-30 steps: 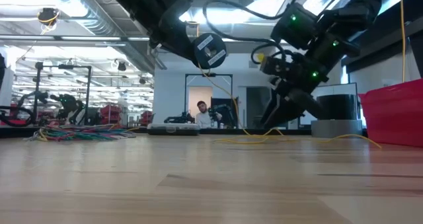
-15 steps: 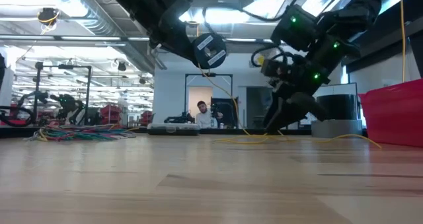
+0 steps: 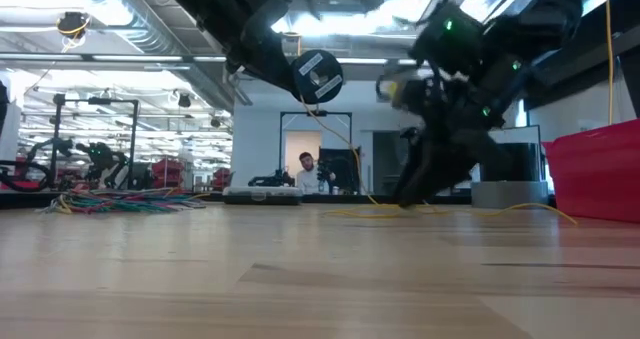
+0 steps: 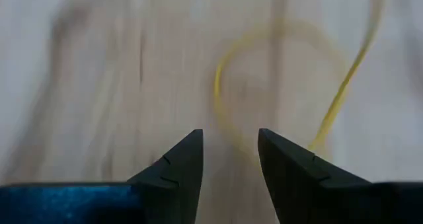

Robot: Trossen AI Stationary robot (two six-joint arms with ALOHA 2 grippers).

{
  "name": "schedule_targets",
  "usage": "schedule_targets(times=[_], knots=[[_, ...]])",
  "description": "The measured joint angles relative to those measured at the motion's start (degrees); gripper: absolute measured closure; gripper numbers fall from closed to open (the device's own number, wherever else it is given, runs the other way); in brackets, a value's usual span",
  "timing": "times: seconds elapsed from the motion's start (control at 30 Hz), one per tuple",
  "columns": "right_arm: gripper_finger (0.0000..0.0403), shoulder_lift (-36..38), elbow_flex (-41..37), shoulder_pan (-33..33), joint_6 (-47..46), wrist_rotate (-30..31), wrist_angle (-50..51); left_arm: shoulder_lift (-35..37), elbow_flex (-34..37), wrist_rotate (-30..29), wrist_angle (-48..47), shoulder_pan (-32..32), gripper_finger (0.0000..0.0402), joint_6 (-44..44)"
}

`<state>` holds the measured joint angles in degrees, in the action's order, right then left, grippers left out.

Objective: Coil cords
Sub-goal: Coil the yellow wire onto the black spool

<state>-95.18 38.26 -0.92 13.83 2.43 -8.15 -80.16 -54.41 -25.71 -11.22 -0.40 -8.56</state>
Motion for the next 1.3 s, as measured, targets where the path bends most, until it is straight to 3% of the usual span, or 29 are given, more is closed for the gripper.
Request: schedule_targets(times=[0.23,0.33,0.43,0.53,0.77,1.07,1.3], knots=[[0.0266,-5.2,1.1,-1.0,5.3,-0.1,0.3,0.0,0.0,0.0,-0.2,0.0,0.0402,0.8],[0.0307,-5.5,2.3,-1.0,6.0,0.0,2.4,0.0,0.0,0.0,-0.2,0.0,0.0402,1.1],[0.0375,-5.5,3.9,-1.0,6.5,0.2,6.7,0.0,0.0,0.0,-0.3,0.0,0.0402,1.1],[0.0390,-5.5,5.1,-0.9,6.0,1.0,11.0,0.0,0.0,0.0,-0.4,0.0,0.0402,1.1],[0.0396,-4.9,9.0,1.0,-5.7,-6.0,25.5,0.0,0.0,-0.6,-0.6,0.0,0.0402,0.8],[0.0399,2.1,10.7,12.3,-21.9,-19.1,50.1,1.4,0.0,-9.4,-7.9,0.6,0.0402,-4.3],[0.0401,5.0,11.1,20.3,-35.8,-24.7,60.7,3.8,0.0,-13.8,-15.0,0.7,0.0402,-9.3]])
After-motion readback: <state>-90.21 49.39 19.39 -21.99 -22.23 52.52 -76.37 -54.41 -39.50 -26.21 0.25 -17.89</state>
